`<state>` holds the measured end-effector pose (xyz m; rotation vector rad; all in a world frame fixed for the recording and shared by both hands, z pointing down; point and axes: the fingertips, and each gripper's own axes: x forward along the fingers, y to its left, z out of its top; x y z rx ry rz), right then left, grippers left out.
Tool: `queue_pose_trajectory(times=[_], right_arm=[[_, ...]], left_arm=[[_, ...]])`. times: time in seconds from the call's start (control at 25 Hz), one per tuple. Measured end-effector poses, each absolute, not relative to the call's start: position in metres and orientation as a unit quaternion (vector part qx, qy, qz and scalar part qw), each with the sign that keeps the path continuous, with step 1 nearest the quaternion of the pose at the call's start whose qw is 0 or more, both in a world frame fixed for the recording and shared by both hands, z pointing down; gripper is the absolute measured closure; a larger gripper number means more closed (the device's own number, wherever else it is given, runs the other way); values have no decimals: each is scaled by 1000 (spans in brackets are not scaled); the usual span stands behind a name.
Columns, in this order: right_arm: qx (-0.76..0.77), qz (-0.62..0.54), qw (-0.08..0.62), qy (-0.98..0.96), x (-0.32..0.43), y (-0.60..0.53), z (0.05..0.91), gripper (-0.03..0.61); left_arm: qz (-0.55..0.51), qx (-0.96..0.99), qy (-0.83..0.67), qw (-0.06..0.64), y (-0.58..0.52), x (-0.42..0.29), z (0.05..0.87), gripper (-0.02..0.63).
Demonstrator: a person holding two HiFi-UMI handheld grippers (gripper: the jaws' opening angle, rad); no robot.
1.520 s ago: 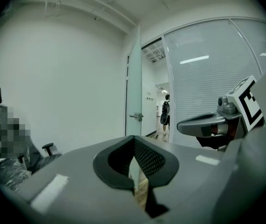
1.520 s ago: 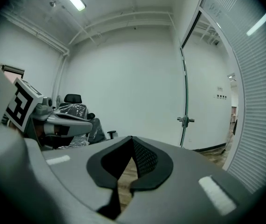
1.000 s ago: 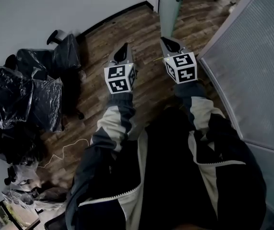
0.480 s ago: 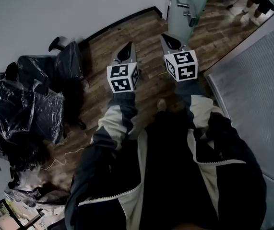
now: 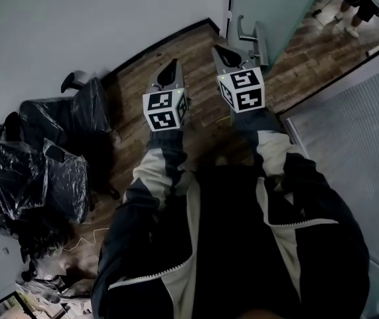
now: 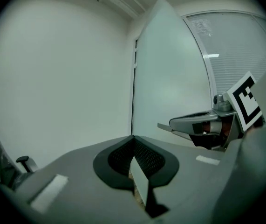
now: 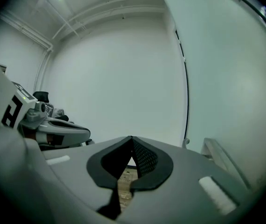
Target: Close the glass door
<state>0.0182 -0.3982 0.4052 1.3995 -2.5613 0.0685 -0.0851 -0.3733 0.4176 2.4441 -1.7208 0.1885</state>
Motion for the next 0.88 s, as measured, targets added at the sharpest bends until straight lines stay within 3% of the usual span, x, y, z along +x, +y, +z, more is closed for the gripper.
queue_pose_trajectory(times=[0.56, 0.88], right_arm=[[611, 34, 110, -783, 35, -463, 390, 574], [715, 28, 107, -690, 59, -445, 383, 574]], left_arm=[[52, 908, -412, 57, -491, -49, 404, 609], [53, 955, -288, 42, -500, -23, 399, 609]])
